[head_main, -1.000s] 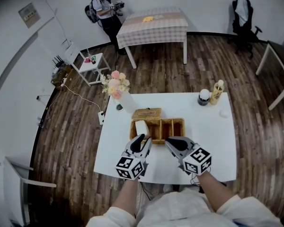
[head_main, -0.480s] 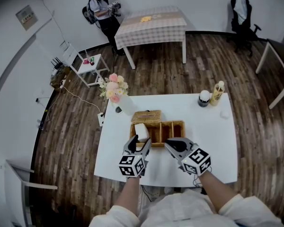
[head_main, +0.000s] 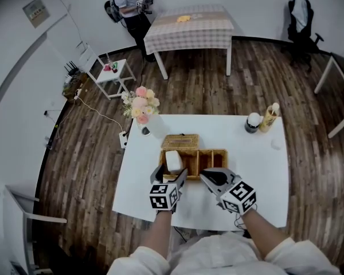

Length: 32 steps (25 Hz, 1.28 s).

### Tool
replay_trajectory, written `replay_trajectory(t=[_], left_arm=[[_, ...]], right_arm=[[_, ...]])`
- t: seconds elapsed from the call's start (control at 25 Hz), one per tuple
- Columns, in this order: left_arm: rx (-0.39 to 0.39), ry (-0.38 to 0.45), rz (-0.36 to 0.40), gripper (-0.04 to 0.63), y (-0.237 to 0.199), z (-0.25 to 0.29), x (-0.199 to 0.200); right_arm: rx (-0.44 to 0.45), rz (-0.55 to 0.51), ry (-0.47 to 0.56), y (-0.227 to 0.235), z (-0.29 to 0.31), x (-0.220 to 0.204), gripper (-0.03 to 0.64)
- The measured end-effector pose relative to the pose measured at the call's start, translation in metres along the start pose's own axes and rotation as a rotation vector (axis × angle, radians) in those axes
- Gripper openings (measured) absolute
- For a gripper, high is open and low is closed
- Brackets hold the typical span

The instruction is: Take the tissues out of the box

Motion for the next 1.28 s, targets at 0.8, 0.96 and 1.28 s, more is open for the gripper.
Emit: replay_trajectory(t=[0.8, 0.96, 1.28], left_arm=[[0.207, -0.18, 0.0, 0.405, -0.031, 0.042, -0.021], [0.217, -0.2, -0.006, 0.405, -0.032, 0.048, -0.023], [0.261, -0.247, -0.001, 0.403, -0.038, 0.055, -0.033]], right_arm=[[-0.007, 0.024, -0.027, 0.024, 0.004, -0.011, 0.038], [-0.006, 0.032, -0.031, 0.025, 0.003, -0.012, 0.038], [-0.011, 0.046, -0.029, 0.029, 0.003, -0.015, 0.038]])
Point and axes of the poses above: the fingertips, and each gripper's own axes: z forward along the fingers, y to its right, x out of its top, the point moved 2 cm from there along -z, backward along the fingers, and after that the axes turned 11 degrees about -z, right-handed, at the moved point
